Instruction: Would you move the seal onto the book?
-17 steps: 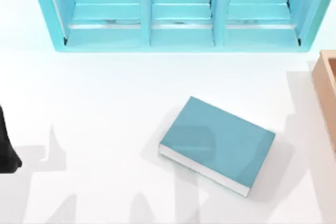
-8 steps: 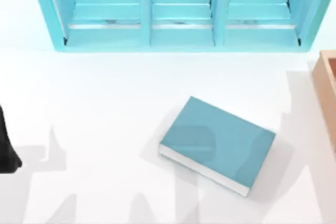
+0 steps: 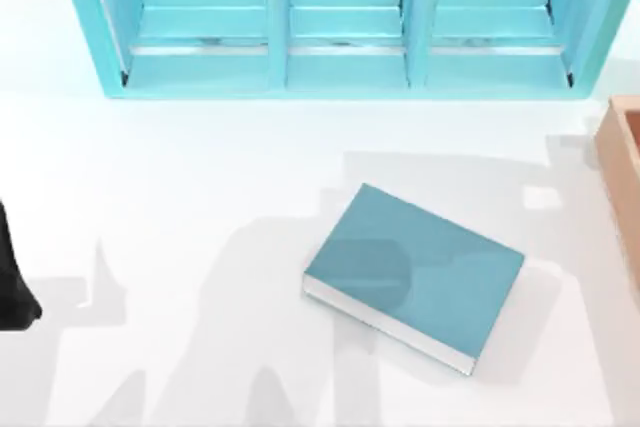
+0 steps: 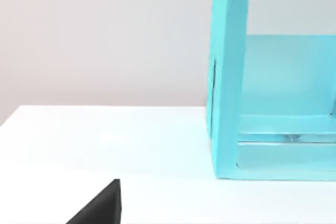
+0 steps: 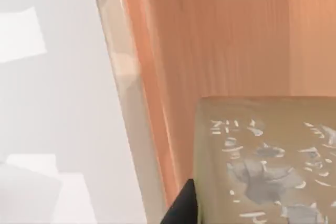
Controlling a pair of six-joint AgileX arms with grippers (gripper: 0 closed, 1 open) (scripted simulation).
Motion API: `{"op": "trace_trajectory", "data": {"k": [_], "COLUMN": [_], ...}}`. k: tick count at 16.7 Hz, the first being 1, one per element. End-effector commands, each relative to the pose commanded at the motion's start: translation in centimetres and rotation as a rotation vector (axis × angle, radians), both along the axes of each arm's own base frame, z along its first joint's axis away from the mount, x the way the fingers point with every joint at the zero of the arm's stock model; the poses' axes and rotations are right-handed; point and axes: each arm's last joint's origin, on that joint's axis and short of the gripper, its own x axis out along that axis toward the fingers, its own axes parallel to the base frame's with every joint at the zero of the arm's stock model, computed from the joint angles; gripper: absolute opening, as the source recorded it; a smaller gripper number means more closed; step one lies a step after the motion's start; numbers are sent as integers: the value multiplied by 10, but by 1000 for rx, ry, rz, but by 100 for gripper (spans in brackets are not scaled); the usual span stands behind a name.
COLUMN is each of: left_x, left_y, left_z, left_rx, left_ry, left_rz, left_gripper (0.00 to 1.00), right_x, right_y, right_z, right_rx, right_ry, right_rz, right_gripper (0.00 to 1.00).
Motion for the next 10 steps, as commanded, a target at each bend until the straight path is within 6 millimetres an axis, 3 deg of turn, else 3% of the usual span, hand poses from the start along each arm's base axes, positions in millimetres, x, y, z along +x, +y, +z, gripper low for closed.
{"op": "trace_trajectory", "data": {"k": [3, 5, 10], "left_x": [0, 0, 0], "left_y": [0, 0, 0], "left_z": [0, 0, 0], "left_rx": [0, 0, 0], "left_ry": [0, 0, 0], "left_rz": [0, 0, 0], "left_gripper": [100, 100, 100], "right_x": [-17, -29, -32], "right_y": [48, 68, 72], "right_z": [32, 50, 54], "right_rx": [-12, -27, -31], "right_ry": [31, 22, 21], "right_rz": [85, 141, 154], "right_gripper": [0, 0, 0]}}
